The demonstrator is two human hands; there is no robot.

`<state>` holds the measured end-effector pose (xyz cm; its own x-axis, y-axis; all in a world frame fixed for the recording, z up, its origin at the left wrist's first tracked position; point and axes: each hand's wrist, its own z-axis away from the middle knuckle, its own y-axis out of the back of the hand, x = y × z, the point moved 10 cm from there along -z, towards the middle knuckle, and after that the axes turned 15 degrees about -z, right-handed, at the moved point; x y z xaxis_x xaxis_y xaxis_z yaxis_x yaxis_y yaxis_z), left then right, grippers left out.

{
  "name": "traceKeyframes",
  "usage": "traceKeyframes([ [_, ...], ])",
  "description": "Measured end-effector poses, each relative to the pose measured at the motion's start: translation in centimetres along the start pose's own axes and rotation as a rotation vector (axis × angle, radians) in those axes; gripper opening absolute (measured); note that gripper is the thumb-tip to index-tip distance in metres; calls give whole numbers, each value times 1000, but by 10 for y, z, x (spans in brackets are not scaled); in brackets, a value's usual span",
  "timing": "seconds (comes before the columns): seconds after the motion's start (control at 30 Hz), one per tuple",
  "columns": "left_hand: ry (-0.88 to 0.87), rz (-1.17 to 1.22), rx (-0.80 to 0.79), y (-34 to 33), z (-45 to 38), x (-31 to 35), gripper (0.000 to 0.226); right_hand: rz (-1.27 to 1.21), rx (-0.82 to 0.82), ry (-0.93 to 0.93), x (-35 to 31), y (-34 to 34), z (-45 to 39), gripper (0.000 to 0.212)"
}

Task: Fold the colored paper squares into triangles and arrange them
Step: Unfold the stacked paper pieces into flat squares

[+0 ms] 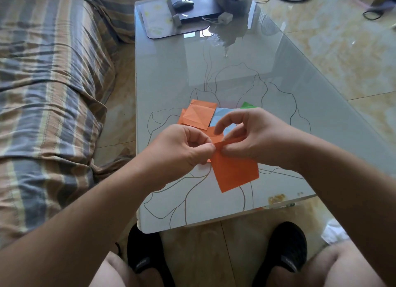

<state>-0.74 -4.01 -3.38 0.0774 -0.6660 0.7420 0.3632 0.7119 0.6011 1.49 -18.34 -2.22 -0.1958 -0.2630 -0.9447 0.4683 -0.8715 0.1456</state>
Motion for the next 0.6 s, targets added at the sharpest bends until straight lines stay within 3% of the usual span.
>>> traceKeyframes([
  [0.2,12,-7,-29,-2,1,0,11,-22,-40,-3,-5,-3,4,39],
  [0.3,27,42,-16,1,2,2,12,-56,26,8,-5,5,2,49],
  [0.5,259,518,75,7,-10,-31,11,-200,296,184,-10,55,-2,33],
  [0.6,330,647,105,7,-13,-38,12,-191,301,250,-16,61,-1,58],
])
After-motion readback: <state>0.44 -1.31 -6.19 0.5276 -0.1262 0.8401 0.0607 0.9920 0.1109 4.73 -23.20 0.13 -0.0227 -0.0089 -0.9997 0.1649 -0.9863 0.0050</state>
